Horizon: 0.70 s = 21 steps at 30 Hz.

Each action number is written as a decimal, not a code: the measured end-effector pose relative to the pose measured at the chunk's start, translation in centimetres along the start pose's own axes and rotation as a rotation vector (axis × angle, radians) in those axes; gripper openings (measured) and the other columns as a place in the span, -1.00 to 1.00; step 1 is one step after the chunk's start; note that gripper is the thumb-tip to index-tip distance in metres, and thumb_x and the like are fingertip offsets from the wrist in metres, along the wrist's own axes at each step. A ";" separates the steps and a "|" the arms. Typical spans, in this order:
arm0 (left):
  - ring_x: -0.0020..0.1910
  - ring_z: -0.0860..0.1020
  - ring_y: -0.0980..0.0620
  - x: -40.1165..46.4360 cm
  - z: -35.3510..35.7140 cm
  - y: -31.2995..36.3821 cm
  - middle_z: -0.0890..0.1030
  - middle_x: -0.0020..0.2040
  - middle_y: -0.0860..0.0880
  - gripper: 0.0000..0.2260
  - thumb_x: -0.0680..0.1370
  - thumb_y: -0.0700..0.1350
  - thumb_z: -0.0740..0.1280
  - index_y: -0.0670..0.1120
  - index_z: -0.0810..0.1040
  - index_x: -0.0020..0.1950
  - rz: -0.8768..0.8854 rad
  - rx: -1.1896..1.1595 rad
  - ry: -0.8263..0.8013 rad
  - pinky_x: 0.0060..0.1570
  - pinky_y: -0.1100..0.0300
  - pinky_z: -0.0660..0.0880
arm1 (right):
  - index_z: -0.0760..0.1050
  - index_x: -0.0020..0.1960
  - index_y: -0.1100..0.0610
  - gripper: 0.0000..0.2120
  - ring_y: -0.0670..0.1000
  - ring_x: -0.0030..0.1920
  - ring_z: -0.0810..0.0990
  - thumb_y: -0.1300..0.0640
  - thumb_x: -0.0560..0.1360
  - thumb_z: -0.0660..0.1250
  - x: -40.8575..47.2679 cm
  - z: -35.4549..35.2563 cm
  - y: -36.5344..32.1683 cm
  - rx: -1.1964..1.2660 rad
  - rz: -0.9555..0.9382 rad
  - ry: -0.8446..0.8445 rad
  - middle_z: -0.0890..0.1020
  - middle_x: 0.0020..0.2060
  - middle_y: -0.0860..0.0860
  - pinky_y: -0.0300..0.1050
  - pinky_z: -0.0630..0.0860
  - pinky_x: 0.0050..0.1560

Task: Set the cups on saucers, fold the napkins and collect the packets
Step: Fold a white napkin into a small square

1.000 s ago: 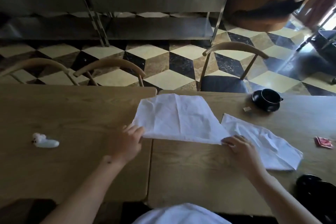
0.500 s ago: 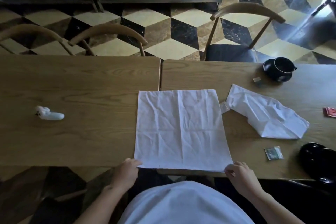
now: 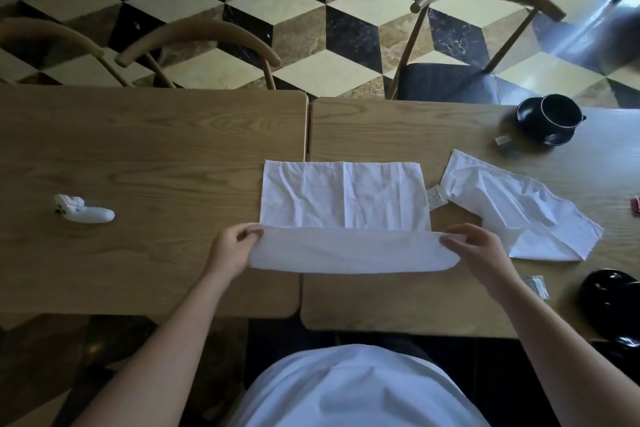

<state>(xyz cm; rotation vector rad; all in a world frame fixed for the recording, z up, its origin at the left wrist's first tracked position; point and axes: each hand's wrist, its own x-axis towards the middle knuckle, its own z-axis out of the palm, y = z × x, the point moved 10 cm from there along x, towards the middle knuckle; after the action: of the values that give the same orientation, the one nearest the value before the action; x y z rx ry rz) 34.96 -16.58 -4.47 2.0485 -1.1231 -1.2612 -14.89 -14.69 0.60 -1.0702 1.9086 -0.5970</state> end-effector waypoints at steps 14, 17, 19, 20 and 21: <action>-0.20 0.54 -0.02 12.1 2.0 3.4 0.61 -0.22 -0.06 -0.83 0.54 -0.08 0.38 -0.06 0.56 -0.25 -0.202 -0.111 0.129 -0.19 0.11 0.41 | 0.65 0.13 0.11 -0.79 -0.03 -0.20 0.63 0.15 0.50 0.46 15.4 2.2 -2.3 0.071 0.139 -0.052 0.70 -0.08 0.03 -0.12 0.57 -0.19; -0.24 0.50 -0.01 13.3 2.7 3.2 0.55 -0.26 -0.05 -0.78 0.55 -0.09 0.36 -0.04 0.48 -0.30 -0.253 -0.122 0.156 -0.26 0.14 0.38 | 0.64 0.16 0.11 -0.76 0.05 -0.12 0.60 0.14 0.49 0.45 18.2 3.2 -1.7 -0.029 0.144 -0.057 0.66 -0.06 0.04 0.07 0.57 -0.01; -0.27 0.44 0.00 13.7 3.3 3.2 0.48 -0.30 -0.03 -0.74 0.55 -0.11 0.34 -0.04 0.42 -0.33 -0.271 -0.114 0.163 -0.30 0.16 0.33 | 0.65 0.13 0.12 -0.78 0.06 -0.13 0.61 0.15 0.49 0.45 19.5 3.6 -1.3 -0.056 0.142 -0.056 0.67 -0.10 0.03 0.08 0.57 0.01; -0.30 0.40 0.02 13.9 3.5 3.2 0.44 -0.33 -0.02 -0.72 0.56 -0.12 0.33 -0.04 0.39 -0.34 -0.272 -0.106 0.170 -0.34 0.18 0.30 | 0.65 0.12 0.12 -0.79 0.04 -0.15 0.62 0.15 0.49 0.45 19.9 3.7 -1.1 -0.070 0.140 -0.050 0.67 -0.12 0.02 0.05 0.57 -0.01; -0.34 0.36 0.04 14.1 3.6 3.2 0.39 -0.35 0.00 -0.72 0.56 -0.14 0.32 -0.03 0.37 -0.34 -0.269 -0.097 0.179 -0.39 0.20 0.27 | 0.66 0.10 0.11 -0.81 0.00 -0.19 0.60 0.16 0.49 0.45 20.3 3.8 -1.1 -0.076 0.134 -0.039 0.66 -0.18 -0.01 0.01 0.55 -0.06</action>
<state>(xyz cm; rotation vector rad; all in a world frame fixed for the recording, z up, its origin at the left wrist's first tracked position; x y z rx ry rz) 33.82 -30.04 -10.66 2.2410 -0.7107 -1.1985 -16.82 -32.61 -9.55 -0.9855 1.9641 -0.4279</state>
